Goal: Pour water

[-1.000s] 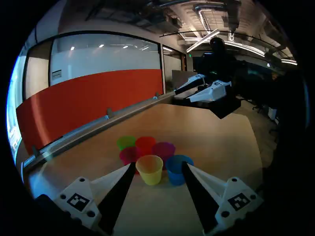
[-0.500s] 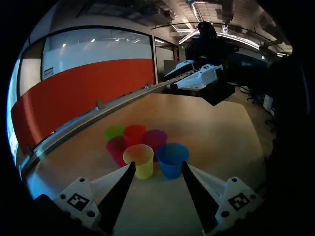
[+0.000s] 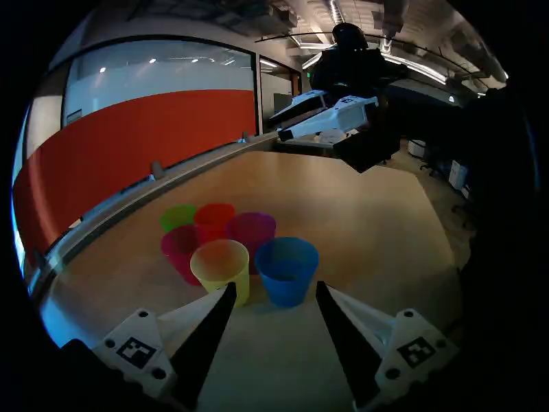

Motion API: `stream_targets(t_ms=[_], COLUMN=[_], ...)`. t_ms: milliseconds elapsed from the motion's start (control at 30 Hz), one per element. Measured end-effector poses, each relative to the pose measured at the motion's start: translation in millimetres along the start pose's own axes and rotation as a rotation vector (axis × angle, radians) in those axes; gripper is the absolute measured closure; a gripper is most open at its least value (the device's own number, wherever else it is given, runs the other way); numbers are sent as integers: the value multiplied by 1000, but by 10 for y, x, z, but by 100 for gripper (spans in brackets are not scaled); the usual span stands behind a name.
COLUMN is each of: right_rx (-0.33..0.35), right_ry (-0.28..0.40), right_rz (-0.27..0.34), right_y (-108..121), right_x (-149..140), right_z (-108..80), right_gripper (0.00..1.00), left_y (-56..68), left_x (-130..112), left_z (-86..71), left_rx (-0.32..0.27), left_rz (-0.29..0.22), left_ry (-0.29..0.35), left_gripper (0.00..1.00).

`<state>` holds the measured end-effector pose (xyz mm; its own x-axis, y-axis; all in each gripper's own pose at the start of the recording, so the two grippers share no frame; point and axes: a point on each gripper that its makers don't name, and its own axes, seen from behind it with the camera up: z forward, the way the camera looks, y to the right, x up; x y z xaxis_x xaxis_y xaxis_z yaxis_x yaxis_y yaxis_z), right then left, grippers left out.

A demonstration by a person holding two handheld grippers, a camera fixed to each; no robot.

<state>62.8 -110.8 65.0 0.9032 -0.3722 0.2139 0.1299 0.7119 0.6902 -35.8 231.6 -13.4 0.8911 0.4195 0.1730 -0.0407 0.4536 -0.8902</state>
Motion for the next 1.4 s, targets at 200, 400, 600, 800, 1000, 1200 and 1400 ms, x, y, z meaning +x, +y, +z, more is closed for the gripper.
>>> stream_targets(t_ms=[200, 400, 600, 800, 1000, 1200, 1400], right_rx=[1, 5, 6, 8, 8, 12, 16], right_ry=[-4, -8, -16, -17, -19, -22, -25], right_rz=[0, 1, 1, -2, -3, -7, -11], right_y=[22, 38, 52, 55, 56, 51, 37], right_x=[-21, -42, -78, -82, -88, -87, -87], right_z=[34, 63, 88, 95, 99, 106, 129], right_gripper=[0, 0, 0, 0, 0, 0, 0], left_y=[21, 56, 62, 82, 90, 98, 112], left_x=[-56, -119, -148, -164, -166, -155, -150], left_z=[104, 204, 292, 361, 424, 498, 569], left_rx=[-11, -26, -27, -32, -33, -37, -43], left_rz=[-10, -11, -12, -4, 10, 9, 15], left_ry=[-9, -22, -28, -31, -35, -35, -33], left_gripper=[14, 14, 14, 14, 14, 14, 14])
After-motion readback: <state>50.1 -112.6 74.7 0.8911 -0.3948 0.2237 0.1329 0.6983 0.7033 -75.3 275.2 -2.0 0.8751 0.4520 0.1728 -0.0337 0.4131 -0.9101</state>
